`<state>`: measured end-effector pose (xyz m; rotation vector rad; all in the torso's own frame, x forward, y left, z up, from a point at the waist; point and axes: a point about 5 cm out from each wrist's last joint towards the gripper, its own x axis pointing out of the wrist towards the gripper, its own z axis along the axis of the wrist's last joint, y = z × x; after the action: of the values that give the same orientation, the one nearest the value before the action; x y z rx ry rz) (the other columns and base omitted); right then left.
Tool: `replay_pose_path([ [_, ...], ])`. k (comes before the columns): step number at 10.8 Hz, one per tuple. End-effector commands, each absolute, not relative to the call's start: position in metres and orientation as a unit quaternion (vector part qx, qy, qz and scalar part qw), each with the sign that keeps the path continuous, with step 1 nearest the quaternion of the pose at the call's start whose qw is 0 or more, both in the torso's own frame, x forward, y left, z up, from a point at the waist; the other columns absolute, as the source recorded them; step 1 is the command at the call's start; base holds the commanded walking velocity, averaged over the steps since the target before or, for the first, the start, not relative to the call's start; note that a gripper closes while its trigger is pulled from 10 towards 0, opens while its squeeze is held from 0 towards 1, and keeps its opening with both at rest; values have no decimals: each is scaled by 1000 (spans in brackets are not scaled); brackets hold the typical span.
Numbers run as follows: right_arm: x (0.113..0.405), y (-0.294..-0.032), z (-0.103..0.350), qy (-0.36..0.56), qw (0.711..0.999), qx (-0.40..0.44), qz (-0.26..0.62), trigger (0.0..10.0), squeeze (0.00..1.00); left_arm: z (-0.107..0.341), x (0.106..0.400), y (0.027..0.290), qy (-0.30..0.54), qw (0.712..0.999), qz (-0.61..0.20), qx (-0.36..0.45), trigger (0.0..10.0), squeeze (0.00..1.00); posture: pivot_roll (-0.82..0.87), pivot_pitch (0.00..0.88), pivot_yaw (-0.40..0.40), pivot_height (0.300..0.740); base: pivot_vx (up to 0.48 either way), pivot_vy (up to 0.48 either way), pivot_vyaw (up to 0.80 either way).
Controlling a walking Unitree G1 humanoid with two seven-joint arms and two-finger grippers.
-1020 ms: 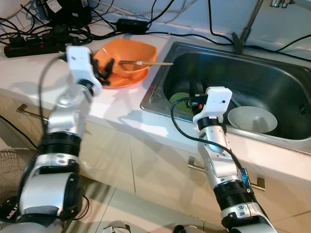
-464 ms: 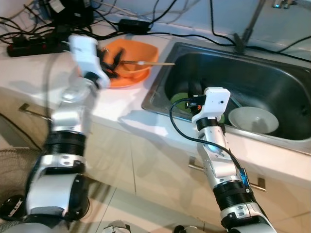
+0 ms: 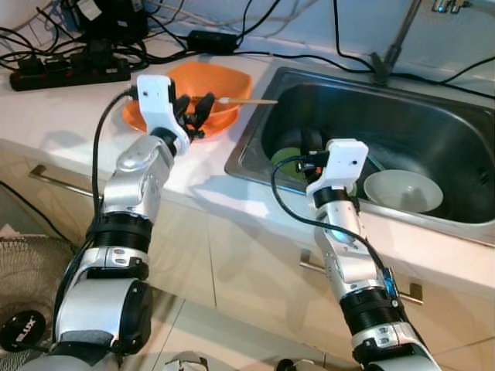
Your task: Kitchen organization
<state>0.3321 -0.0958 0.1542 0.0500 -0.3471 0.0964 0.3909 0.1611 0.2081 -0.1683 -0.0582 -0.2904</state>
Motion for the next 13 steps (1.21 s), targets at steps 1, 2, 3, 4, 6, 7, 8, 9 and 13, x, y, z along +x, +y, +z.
replay_pose_path([
  [1,334,-97,157,-177,983,23,44,10000,0,209,392,165,-24,986,-136,-90,10000,0,104,53,-18,740,0,0,0],
  [2,334,-99,157,-176,983,22,42,10000,0,209,392,171,-23,988,-127,-88,10000,0,106,56,-17,740,0,0,0],
  [3,334,-100,156,-175,983,22,39,10000,0,209,391,179,-22,990,-114,-85,10000,0,108,58,-17,740,0,0,0],
  [4,334,-99,156,-175,983,23,39,10000,0,208,390,186,-20,991,-103,-83,10000,0,108,59,-16,740,0,0,0],
  [6,334,-99,156,-175,984,24,40,10000,0,208,389,198,-18,993,-86,-80,10000,0,108,59,-15,740,0,0,0],
  [7,334,-99,156,-175,984,23,39,10000,0,208,389,200,-17,993,-82,-81,10000,0,108,59,-15,740,0,0,0],
  [8,334,-100,156,-175,984,23,38,10000,0,210,389,202,-19,993,-84,-87,10000,0,109,56,-16,740,0,0,0],
  [9,334,-100,156,-175,984,22,38,10000,0,214,388,195,-32,990,-105,-84,10000,0,109,55,-17,740,0,0,0],
  [13,334,-99,156,-177,983,23,40,10000,0,229,380,164,-109,971,-168,129,10000,0,104,45,-13,740,0,0,0],
])
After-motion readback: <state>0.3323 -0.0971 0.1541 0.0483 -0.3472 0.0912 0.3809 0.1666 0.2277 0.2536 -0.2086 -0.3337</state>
